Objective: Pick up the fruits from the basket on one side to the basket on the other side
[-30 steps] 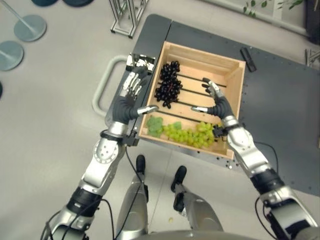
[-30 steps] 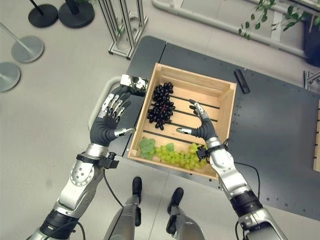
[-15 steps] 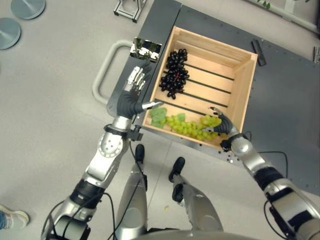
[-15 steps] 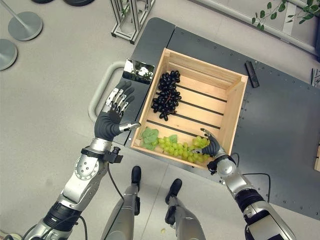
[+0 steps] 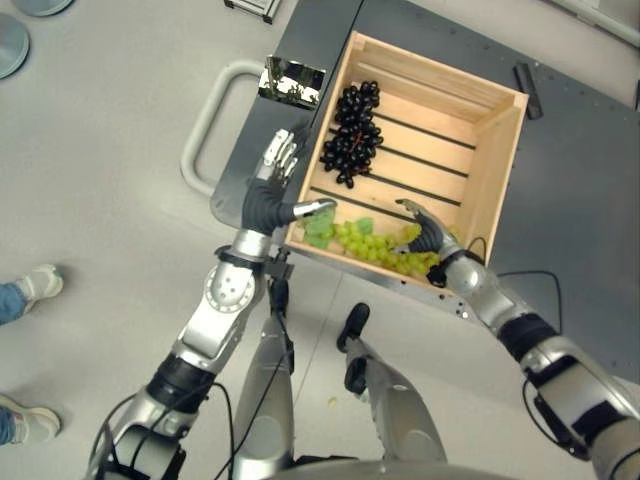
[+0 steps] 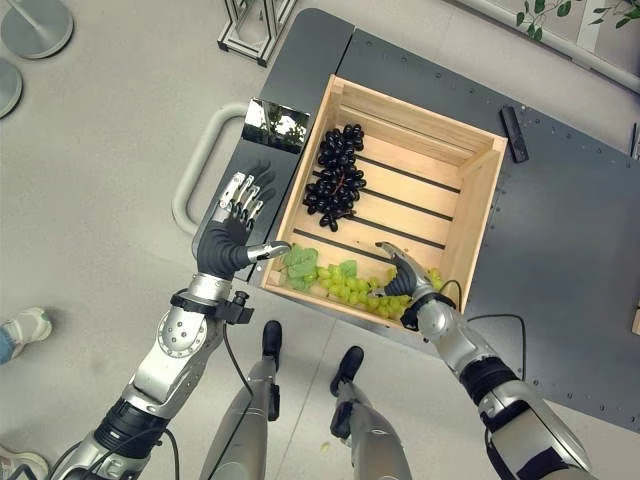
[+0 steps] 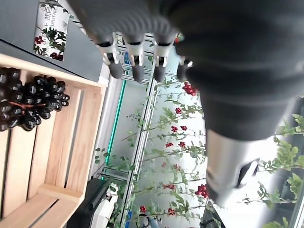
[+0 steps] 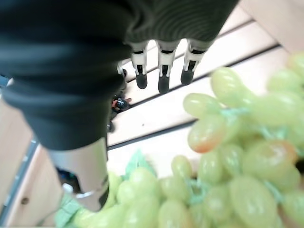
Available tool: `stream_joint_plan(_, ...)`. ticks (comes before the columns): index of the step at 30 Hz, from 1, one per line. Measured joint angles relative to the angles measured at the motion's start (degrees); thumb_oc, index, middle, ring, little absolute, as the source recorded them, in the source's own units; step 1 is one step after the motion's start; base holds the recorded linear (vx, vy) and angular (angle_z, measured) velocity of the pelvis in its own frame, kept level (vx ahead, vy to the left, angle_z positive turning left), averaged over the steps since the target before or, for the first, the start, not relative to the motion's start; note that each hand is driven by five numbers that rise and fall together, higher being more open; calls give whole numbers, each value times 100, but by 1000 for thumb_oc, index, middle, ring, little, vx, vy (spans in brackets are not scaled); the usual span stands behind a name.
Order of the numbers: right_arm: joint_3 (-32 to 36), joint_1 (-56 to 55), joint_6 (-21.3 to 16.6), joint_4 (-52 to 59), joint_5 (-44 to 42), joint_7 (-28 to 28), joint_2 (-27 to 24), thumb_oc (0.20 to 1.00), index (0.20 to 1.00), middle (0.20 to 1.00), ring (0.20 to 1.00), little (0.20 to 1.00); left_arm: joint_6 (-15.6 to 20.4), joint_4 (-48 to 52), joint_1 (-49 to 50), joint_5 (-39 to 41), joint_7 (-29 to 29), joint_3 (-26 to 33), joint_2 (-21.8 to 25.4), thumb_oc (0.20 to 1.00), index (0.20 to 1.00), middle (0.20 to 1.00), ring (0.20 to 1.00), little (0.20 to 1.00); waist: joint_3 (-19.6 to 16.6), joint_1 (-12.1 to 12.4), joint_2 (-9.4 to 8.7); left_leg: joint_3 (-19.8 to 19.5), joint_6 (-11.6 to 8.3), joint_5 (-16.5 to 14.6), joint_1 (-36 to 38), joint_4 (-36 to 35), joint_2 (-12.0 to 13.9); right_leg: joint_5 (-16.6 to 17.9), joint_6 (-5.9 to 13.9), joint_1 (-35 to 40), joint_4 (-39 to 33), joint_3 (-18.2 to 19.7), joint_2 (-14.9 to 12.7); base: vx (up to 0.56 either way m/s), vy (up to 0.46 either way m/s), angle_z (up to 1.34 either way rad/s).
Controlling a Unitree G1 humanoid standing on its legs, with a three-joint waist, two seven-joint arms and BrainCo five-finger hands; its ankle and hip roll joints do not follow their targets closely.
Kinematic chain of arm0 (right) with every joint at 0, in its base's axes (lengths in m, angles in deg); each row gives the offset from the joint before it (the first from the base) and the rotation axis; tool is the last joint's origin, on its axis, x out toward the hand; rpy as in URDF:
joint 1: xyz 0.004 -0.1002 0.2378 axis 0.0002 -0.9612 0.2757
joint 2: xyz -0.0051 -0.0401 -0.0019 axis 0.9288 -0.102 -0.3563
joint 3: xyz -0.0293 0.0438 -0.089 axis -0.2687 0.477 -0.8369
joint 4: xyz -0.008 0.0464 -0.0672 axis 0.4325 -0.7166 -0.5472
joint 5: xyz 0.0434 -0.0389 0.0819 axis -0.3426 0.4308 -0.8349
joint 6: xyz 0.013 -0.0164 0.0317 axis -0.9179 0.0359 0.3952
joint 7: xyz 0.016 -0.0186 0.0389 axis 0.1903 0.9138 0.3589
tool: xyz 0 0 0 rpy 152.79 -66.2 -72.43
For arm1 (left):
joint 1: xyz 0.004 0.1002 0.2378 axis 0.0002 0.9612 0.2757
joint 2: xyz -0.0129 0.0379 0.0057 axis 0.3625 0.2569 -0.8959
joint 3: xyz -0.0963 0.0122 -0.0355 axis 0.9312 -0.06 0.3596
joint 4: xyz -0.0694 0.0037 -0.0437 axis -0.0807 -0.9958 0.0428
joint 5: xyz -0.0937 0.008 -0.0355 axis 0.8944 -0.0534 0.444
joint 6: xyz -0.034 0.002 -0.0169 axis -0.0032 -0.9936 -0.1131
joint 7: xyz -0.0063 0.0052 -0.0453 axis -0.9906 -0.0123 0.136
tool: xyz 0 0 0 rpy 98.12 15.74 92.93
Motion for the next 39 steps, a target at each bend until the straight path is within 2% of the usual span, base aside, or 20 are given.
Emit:
stream_joint_plan(3,-204,252,87,-305,205,-105,-43,1000,1000,1000,1000,1000,-5,-4,-27,0,0,-53,-7,1000,1000,1000,1000,1000,2,1,-4,-39,8,6,-222,90,1,1,-1,-190,54,-4,-1,-12,3,4)
stream_joint_plan(8,-920,550,132,-905,927,-289,-76,1000,1000,1000,1000,1000,-24,-171,-181,-3,-46,-62,-7,1000,1000,1000,1000,1000,20,4,-43,-101,15,11,-316,127,-15,1,-1,-253,87,-33,-18,-6,10,4)
stream_joint_plan(16,-1134,779,213,-1464,1806,-464,49,1000,1000,1000,1000,1000,-55,-171,-311,-32,-59,-158,-14,1000,1000,1000,1000,1000,19,-1,-45,-135,30,21,-332,148,-34,0,0,-260,137,-64,-44,0,0,0)
stream_joint_plan(27,-1140,829,276,-1558,1862,-506,76,1000,1000,1000,1000,1000,-147,-174,-399,-231,-58,-158,-12,1000,1000,1000,1000,1000,4,-17,-70,-155,59,42,-399,188,-64,0,0,-321,208,-93,-88,0,3,1)
stream_joint_plan(39,-1325,848,494,-2125,1864,-1030,196,1000,1000,1000,1000,1000,-190,-189,-531,-231,-21,-159,-9,1000,1000,1000,1000,1000,1,-2,-81,-135,80,55,-3,163,-84,-3,5,51,224,-93,-114,0,0,0)
